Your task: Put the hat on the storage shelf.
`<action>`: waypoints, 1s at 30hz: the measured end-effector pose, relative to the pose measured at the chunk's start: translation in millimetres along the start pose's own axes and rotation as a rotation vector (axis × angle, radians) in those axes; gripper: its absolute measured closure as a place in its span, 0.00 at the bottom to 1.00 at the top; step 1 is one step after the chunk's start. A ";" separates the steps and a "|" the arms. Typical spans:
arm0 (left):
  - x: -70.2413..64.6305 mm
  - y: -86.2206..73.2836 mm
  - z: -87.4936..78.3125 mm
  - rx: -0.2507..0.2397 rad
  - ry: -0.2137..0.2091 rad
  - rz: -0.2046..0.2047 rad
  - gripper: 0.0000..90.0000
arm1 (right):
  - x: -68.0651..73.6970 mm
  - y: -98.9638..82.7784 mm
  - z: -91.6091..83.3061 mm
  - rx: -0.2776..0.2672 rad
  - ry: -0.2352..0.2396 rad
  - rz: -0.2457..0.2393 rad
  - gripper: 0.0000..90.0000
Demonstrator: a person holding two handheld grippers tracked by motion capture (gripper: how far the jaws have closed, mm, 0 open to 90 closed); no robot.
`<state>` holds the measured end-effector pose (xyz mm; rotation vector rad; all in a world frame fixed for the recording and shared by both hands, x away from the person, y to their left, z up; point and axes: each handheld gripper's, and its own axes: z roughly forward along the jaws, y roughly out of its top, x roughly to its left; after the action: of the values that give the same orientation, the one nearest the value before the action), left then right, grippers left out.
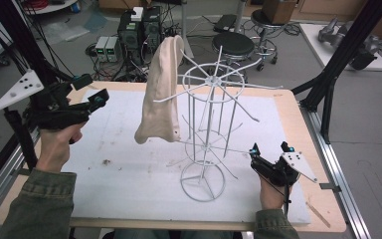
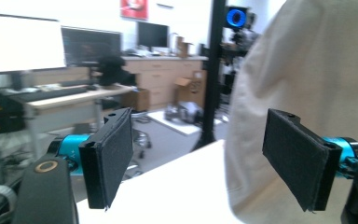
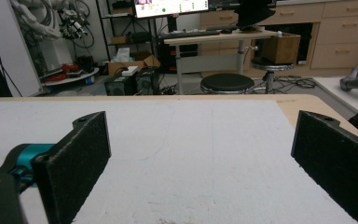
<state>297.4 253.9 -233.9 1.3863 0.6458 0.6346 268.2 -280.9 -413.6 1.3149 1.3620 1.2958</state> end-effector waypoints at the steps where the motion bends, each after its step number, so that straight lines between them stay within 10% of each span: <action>1: 1.4 -2.6 -5.2 -0.013 0.040 0.010 0.28 | 0.1 0.0 0.1 0.001 -0.001 0.001 0.04; 18: 10.7 -46.4 -55.0 -0.057 0.378 0.092 0.27 | 0.5 -0.4 0.6 0.004 0.003 -0.004 0.04; 30: 10.7 -89.1 -59.6 -0.027 0.460 0.124 0.26 | -0.5 -0.5 0.3 0.007 0.002 0.014 0.04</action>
<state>263.2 294.7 -327.6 1.2689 0.9146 1.0748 268.5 -281.4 -414.2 1.3308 1.3621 1.3032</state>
